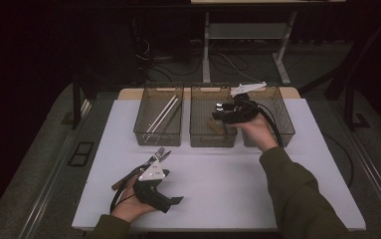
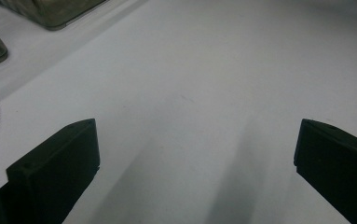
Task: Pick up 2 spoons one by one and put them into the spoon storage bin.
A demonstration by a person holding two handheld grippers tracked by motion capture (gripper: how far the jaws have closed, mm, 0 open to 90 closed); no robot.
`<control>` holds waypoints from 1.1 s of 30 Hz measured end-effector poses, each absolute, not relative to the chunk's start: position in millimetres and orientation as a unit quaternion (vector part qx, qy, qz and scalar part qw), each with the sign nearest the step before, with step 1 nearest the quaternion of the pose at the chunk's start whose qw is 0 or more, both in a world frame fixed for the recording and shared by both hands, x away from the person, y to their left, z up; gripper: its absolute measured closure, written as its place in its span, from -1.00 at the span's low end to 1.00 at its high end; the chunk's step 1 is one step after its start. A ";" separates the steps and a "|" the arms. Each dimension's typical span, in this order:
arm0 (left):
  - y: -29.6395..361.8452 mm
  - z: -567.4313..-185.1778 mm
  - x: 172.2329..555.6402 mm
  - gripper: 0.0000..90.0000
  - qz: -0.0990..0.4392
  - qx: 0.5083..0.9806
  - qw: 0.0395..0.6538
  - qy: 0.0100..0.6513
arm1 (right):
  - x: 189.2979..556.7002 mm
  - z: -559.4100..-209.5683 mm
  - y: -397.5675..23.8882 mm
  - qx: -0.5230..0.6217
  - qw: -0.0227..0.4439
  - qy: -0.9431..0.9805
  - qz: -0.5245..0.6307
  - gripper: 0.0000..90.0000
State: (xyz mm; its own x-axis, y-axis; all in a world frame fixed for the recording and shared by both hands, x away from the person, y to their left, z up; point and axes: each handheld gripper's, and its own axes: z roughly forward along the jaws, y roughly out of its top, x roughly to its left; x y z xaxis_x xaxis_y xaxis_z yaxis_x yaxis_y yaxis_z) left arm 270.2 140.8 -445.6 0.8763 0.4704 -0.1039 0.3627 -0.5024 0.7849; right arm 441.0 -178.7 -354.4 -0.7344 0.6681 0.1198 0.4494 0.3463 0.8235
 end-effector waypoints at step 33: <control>145.1 -442.0 268.5 -1.00 0.073 0.858 0.445 0.247 | 319.5 -404.3 -245.1 0.341 0.125 0.799 0.479 -0.66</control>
State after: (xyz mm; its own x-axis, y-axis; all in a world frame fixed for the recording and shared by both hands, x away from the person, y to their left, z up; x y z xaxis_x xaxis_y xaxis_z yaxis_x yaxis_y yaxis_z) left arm 268.5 145.1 -442.0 0.8676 0.4881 -0.0951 0.3591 -0.4825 0.7989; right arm 319.5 -245.1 -404.3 -0.7366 0.6645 0.1257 0.4242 0.3092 0.8511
